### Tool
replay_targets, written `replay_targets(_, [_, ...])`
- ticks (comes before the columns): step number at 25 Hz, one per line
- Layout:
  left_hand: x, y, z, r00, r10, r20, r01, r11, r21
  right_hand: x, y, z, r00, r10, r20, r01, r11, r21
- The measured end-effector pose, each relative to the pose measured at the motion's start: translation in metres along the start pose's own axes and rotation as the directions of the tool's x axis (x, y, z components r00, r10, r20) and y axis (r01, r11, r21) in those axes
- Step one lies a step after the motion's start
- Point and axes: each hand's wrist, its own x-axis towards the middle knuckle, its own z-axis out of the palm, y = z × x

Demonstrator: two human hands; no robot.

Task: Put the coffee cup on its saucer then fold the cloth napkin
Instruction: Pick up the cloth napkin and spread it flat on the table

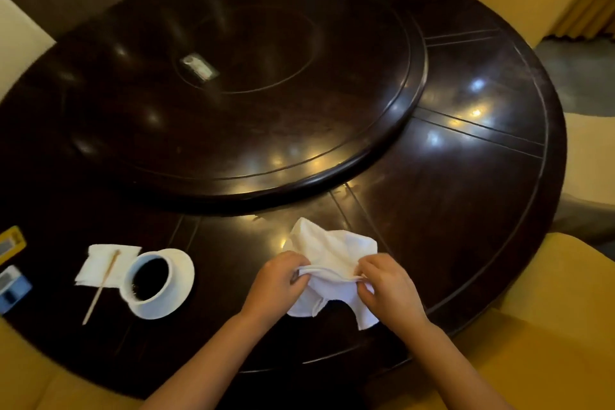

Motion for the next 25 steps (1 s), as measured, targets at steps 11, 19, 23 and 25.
replay_targets(11, [-0.033,0.037,-0.093,0.977,-0.205,-0.051,0.164,0.887,-0.431,0.058,-0.110,-0.043,0.991,-0.120,0.056,0.098,0.950,0.296])
replay_targets(19, [-0.026,0.046,-0.148,0.966,-0.236,0.110,0.260,0.877,-0.404,0.083,-0.111,-0.095,0.927,-0.224,0.301,0.059,0.879,0.472])
replay_targets(23, [-0.011,0.060,-0.153,0.968,-0.200,0.155,0.253,0.781,-0.571,0.071,-0.125,-0.104,0.950,-0.305,-0.065,0.306,0.875,0.375])
replay_targets(25, [-0.007,0.066,-0.153,0.958,-0.209,0.198,0.288,0.717,-0.635,0.059,-0.131,-0.100,0.916,-0.385,-0.109,0.400,0.889,0.224])
